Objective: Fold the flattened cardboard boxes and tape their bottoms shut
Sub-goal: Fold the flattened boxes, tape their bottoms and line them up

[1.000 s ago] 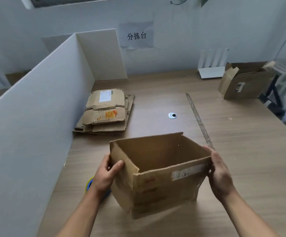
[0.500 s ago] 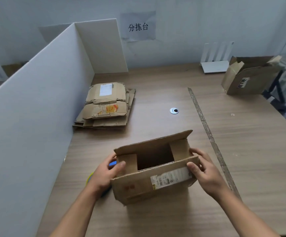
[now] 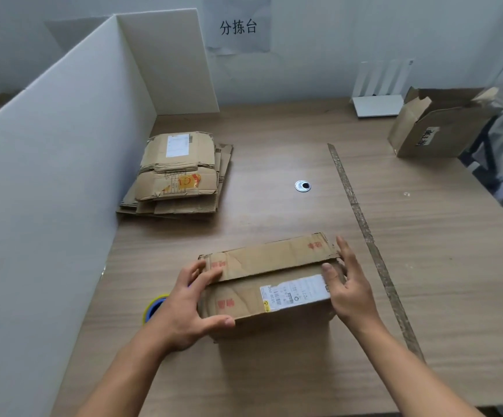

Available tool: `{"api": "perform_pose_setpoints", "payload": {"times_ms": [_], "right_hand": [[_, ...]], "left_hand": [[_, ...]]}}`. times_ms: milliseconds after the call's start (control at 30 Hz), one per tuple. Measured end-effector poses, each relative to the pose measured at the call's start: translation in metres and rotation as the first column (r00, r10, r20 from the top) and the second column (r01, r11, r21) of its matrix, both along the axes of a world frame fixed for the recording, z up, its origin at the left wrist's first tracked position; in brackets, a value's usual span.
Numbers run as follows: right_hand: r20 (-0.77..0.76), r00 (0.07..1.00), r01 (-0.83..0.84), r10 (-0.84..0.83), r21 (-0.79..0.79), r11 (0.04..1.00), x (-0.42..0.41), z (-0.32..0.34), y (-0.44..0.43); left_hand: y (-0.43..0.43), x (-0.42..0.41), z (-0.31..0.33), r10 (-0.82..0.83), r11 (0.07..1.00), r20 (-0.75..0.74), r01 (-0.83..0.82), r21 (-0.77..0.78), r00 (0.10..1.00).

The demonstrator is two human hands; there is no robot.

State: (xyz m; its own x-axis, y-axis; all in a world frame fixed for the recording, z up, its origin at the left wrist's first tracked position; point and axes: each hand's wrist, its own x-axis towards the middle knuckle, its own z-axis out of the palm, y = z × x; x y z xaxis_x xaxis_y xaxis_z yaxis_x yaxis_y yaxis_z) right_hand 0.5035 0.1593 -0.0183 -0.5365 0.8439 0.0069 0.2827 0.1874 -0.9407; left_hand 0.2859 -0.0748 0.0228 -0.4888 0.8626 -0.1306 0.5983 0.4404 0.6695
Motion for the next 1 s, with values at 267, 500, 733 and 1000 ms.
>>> {"api": "perform_pose_setpoints", "payload": {"times_ms": [267,500,733,1000], "right_hand": [[-0.006,1.0,0.027,-0.026,0.035,0.999,-0.018,0.011,0.019],[-0.04,0.998,0.058,-0.055,0.071,0.996,-0.031,0.005,0.013],[-0.202,0.979,-0.053,-0.005,-0.283,0.958,-0.025,0.016,0.032],[0.126,0.985,0.173,-0.121,-0.607,0.775,0.004,-0.005,0.039]], "left_hand": [[0.011,0.002,-0.019,0.18,0.98,0.091,-0.187,0.067,0.979],[0.008,-0.004,-0.023,0.154,0.982,0.068,-0.16,0.098,0.986],[0.007,0.001,-0.03,0.112,0.991,0.011,-0.113,0.076,0.994],[-0.005,-0.04,-0.004,0.262,0.905,0.581,-0.405,0.129,0.77]]}}
